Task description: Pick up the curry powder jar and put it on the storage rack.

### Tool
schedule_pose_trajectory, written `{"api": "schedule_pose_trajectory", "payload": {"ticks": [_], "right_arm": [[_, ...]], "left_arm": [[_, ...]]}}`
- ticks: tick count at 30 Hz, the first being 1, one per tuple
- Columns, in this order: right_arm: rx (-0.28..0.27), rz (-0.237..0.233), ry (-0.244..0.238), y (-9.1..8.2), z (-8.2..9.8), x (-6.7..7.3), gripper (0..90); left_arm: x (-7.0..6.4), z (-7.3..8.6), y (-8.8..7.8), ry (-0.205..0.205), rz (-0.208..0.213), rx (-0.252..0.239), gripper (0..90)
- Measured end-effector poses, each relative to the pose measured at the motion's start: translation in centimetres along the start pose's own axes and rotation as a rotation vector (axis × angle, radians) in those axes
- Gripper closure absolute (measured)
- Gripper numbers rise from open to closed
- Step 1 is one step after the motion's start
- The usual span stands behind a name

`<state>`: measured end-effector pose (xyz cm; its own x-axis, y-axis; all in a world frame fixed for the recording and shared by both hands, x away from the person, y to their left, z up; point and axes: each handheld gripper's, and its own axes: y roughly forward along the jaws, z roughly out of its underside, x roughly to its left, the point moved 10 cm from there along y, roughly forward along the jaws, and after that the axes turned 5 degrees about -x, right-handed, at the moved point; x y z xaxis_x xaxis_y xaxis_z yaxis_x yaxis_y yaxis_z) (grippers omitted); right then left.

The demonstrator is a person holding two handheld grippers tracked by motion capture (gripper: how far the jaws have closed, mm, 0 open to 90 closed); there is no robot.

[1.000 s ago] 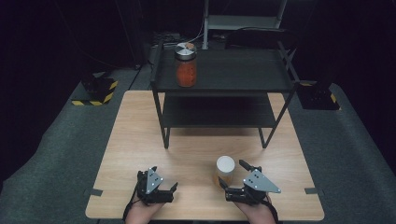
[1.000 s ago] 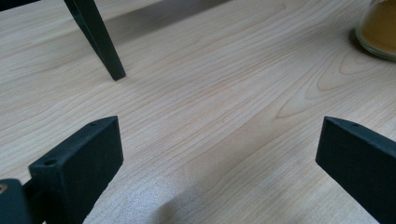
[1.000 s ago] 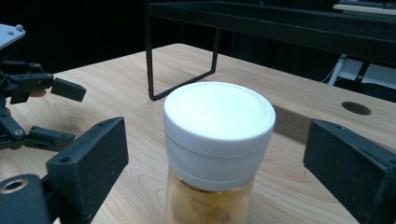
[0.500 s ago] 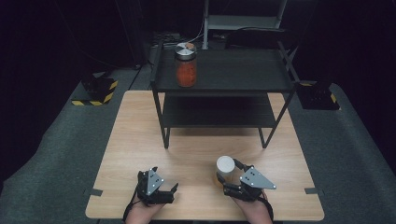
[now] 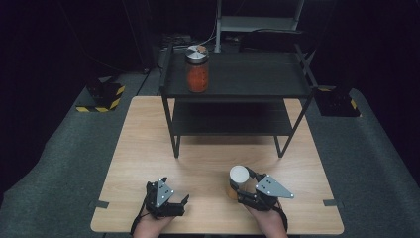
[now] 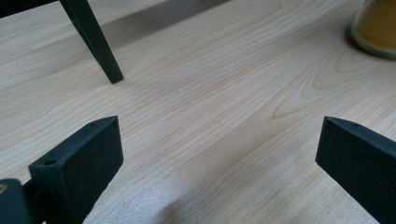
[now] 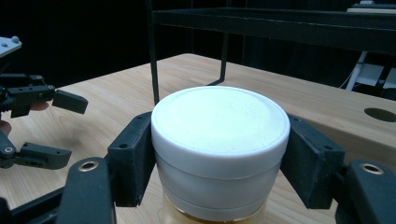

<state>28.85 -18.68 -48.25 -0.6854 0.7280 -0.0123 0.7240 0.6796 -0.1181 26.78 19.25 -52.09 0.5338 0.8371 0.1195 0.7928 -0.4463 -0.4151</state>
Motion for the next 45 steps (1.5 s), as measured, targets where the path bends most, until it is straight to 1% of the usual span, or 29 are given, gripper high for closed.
{"api": "schedule_pose_trajectory", "payload": {"ticks": [9,14,20,25,29,33,37,38,45], "right_arm": [[-0.024,-0.003,0.008,0.0,0.4,-0.1,33.2],[-0.021,0.002,0.008,0.0,0.3,0.0,33.2],[-0.019,0.006,0.028,0.0,0.2,-0.2,33.3],[-0.021,0.008,0.02,-0.2,-0.3,-0.2,33.3],[-0.037,0.023,0.009,-1.0,-1.1,-0.5,33.3],[-0.048,0.048,0.005,-1.8,-1.8,-0.9,33.3],[-0.063,0.063,0.002,-2.5,-2.5,-1.3,33.3],[-0.074,0.074,0.002,-3.0,-3.0,-1.5,33.3],[-0.107,0.116,-0.016,-4.6,-5.0,-2.2,33.3]], "left_arm": [[0.0,0.0,0.0,-0.003,0.001,-0.001,1.0],[0.0,0.0,0.0,-0.001,0.002,-0.001,1.0],[0.1,0.0,-0.1,-0.004,0.003,-0.004,0.9],[0.0,0.0,0.0,-0.003,-0.002,-0.002,0.9],[0.0,0.0,-0.1,0.007,-0.001,-0.003,0.9],[0.0,0.1,-0.1,0.003,0.001,-0.008,0.9],[0.0,0.1,-0.1,0.001,0.004,-0.009,1.0],[0.0,0.1,-0.1,0.001,0.004,-0.01,0.9],[0.2,0.1,-0.2,-0.006,0.01,-0.014,0.9]]}}
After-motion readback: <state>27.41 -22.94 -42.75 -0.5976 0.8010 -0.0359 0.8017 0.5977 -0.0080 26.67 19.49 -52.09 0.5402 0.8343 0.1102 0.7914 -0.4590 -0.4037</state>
